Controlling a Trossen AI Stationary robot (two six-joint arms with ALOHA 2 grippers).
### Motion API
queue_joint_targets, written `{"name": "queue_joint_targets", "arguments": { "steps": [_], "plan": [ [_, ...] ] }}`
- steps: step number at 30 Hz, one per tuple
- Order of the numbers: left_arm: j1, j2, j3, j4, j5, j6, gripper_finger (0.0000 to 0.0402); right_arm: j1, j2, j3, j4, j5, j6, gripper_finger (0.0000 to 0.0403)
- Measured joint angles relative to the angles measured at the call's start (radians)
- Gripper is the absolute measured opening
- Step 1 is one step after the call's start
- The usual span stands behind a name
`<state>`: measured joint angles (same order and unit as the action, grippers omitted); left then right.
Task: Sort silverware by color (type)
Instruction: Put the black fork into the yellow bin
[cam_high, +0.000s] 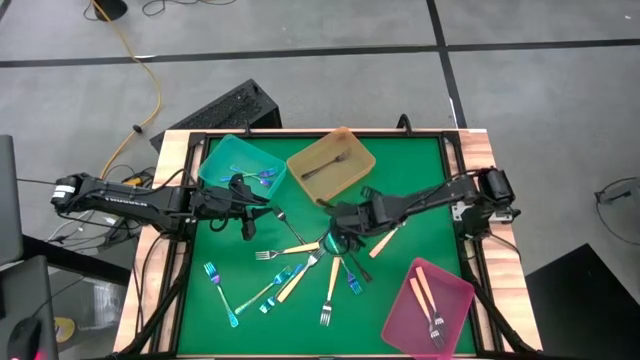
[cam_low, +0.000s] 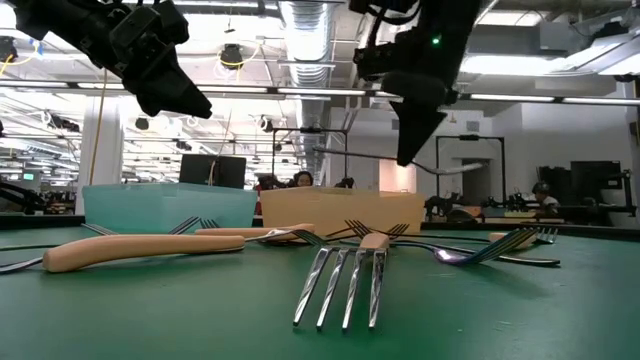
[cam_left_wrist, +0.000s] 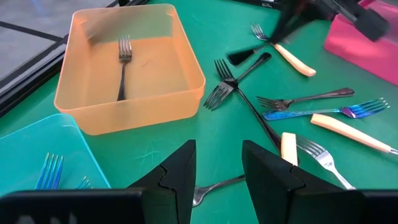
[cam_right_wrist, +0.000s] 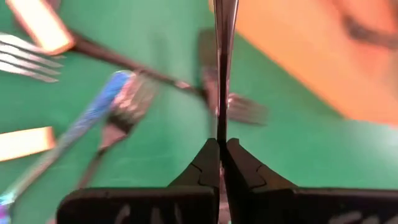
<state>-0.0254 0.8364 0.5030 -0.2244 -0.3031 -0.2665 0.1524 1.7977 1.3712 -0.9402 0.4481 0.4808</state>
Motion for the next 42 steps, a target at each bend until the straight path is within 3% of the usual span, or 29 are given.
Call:
{"name": "queue_joint_targets", "arguments": {
  "steps": [13,20,27,33,37,42],
  "plan": [
    [0.0,0.0,0.0,-0.004,0.0,0.0,0.0114,-0.24,-0.001,0.09,0.064,0.199,-0.574,0.0027],
    [0.0,0.0,0.0,-0.015,-0.042,0.013,0.0114,-0.369,-0.002,0.093,0.202,0.202,-0.899,0.0027],
    [0.0,0.0,0.0,-0.032,-0.076,0.013,0.0114,-0.474,0.006,0.092,0.321,-0.005,-0.978,0.0027],
    [0.0,0.0,0.0,-0.04,-0.076,0.013,0.0114,-0.538,0.008,0.061,0.37,-0.056,-1.042,0.0027],
    [0.0,0.0,0.0,-0.04,-0.077,0.013,0.0114,-0.553,0.007,0.062,0.386,-0.178,-1.124,0.0027],
    [0.0,0.0,0.0,-0.04,-0.077,0.013,0.0114,-0.553,0.006,0.062,0.435,-0.242,-1.087,0.0027]
  ]
}}
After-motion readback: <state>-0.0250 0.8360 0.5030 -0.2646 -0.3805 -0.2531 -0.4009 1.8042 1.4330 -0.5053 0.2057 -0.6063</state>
